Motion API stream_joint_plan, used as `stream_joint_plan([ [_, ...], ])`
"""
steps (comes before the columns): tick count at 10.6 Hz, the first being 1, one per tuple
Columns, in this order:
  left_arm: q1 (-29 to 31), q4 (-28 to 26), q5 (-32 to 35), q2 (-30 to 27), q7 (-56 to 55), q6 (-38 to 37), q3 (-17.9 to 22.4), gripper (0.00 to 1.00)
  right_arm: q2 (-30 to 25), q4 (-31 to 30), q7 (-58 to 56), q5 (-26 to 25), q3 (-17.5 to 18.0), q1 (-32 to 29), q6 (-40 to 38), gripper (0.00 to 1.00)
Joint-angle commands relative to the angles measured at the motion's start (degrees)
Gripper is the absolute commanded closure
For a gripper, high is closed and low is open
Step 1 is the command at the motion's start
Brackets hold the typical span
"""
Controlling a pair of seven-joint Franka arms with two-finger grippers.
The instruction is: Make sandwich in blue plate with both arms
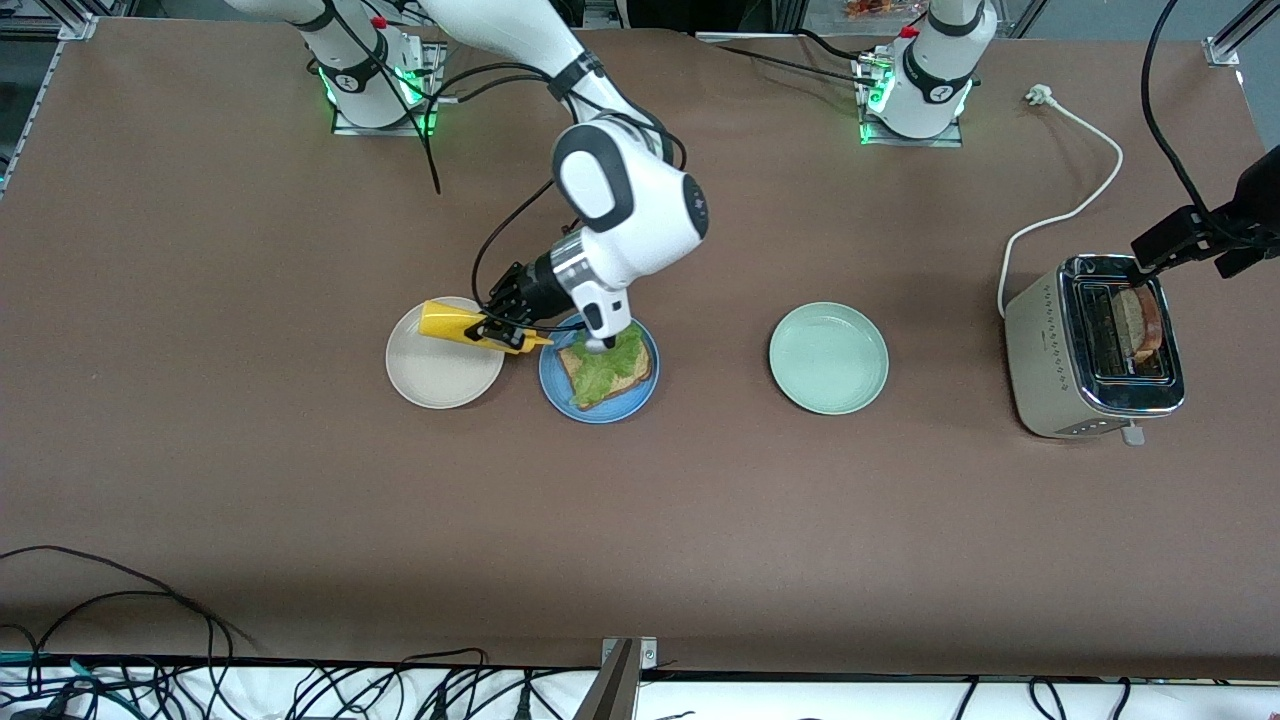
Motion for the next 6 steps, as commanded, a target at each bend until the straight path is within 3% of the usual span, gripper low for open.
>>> stream_joint_plan([
  [1,0.2,-2.1,0.6,-1.4,-0.1,0.6,0.0,0.00,-3.5,0.1,-4.9,14.4,-2.4,-5.6,3.6,0.85],
  [4,0.6,-2.7,3.0,-1.6,3.0,0.3,1.0,0.00,-6.0,-0.8,-15.3,27.4,-3.5,-14.0,7.4,0.85],
  [6,0.6,-6.0,6.0,-1.6,6.7,0.4,1.7,0.00,-9.6,-5.2,-21.1,36.5,-3.5,-21.2,9.4,0.85],
])
